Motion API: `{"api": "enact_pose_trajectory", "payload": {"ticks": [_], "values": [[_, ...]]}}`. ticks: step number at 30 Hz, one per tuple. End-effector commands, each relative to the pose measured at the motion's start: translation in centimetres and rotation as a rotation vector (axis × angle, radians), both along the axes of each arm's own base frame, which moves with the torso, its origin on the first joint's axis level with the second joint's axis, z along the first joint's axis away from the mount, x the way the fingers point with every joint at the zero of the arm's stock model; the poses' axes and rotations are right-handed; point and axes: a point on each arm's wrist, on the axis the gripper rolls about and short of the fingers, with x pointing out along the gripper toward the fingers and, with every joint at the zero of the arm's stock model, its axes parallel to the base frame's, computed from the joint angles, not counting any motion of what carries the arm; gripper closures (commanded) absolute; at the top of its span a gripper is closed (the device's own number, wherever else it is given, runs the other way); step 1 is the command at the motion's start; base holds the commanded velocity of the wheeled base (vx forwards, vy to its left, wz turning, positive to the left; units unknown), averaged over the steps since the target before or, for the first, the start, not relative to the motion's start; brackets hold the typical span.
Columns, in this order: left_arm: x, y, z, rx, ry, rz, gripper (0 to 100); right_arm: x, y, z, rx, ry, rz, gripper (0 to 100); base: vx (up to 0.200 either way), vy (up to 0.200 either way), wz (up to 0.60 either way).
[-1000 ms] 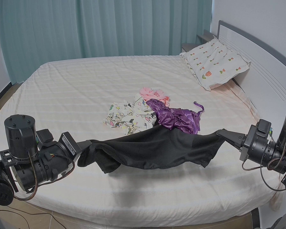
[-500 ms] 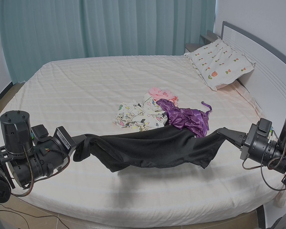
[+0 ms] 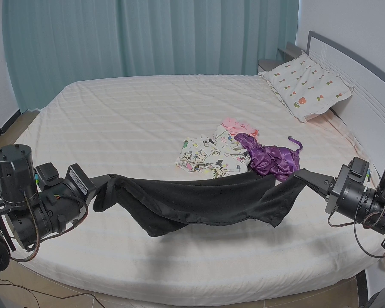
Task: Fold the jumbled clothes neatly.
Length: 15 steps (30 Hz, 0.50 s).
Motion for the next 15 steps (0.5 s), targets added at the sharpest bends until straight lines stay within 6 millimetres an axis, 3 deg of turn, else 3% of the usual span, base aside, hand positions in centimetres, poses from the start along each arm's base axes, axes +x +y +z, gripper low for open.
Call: {"api": "enact_pose_trajectory", "payload": {"ticks": [1, 15], "values": [[0.00, 0.06, 0.06, -0.002, -0.003, 0.003, 100, -0.10, -0.01, 0.05, 0.001, -0.002, 0.003, 100, 0.000, 0.200, 0.00], [0.03, 0.12, 0.06, 0.000, -0.003, 0.006, 100, -0.03, 0.02, -0.04, -0.001, 0.002, 0.003, 100, 0.000, 0.200, 0.00]]}}
